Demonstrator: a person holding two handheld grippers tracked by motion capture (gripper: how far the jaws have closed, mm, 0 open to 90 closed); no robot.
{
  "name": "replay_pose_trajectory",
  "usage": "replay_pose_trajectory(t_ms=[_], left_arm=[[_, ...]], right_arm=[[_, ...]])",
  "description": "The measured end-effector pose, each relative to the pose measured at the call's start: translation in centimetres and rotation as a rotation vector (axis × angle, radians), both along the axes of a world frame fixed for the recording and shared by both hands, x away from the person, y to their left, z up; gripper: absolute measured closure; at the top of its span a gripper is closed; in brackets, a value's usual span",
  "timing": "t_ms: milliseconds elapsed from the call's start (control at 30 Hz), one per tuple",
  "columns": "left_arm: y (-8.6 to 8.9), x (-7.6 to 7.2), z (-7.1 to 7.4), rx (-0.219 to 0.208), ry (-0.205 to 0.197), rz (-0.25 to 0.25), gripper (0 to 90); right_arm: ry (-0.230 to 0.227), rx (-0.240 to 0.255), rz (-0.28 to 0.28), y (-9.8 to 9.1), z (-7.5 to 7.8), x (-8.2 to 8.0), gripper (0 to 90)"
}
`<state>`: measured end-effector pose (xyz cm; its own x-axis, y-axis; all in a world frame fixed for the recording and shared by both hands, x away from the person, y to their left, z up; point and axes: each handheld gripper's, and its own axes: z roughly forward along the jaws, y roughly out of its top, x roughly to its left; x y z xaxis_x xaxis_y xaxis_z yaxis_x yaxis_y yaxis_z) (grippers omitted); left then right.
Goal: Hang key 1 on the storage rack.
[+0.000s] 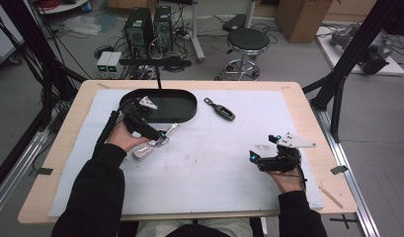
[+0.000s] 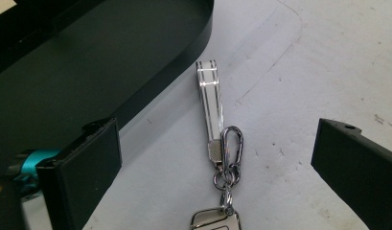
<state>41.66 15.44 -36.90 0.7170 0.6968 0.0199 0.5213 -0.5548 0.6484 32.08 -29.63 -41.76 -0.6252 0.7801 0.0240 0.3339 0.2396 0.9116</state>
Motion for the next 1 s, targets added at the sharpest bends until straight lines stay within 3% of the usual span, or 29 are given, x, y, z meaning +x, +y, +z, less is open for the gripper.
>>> replay_pose_trajectory(t_ms=[267, 433, 500, 600, 800, 1000], left_arm=[[-1.3, 1.7, -0.2, 0.036, 0.053, -0.009, 3.7], [-2.2, 2.0, -0.7, 0.051, 0.087, -0.031, 6.1], [-2.8, 2.1, -1.5, 0.078, 0.129, -0.070, 9.1], [-3.3, 2.3, -2.1, 0.094, 0.154, -0.074, 9.1], [-3.6, 2.8, -3.1, 0.120, 0.176, -0.053, 10.0], [-4.3, 3.0, -3.8, 0.126, 0.189, -0.074, 14.5]], right_arm=[[-0.008, -0.004, 0.009, 0.0, 0.0, 0.0, 1.8], [-0.007, 0.000, 0.012, 0.0, 0.0, 0.0, 1.8], [-0.003, -0.005, 0.019, -0.1, -0.1, 0.0, 1.8], [-0.002, -0.010, 0.022, -0.1, -0.1, 0.0, 1.9], [-0.006, -0.010, 0.016, -0.2, -0.1, 0.0, 1.9], [-0.016, -0.019, 0.008, -0.2, -0.1, 0.1, 1.8]])
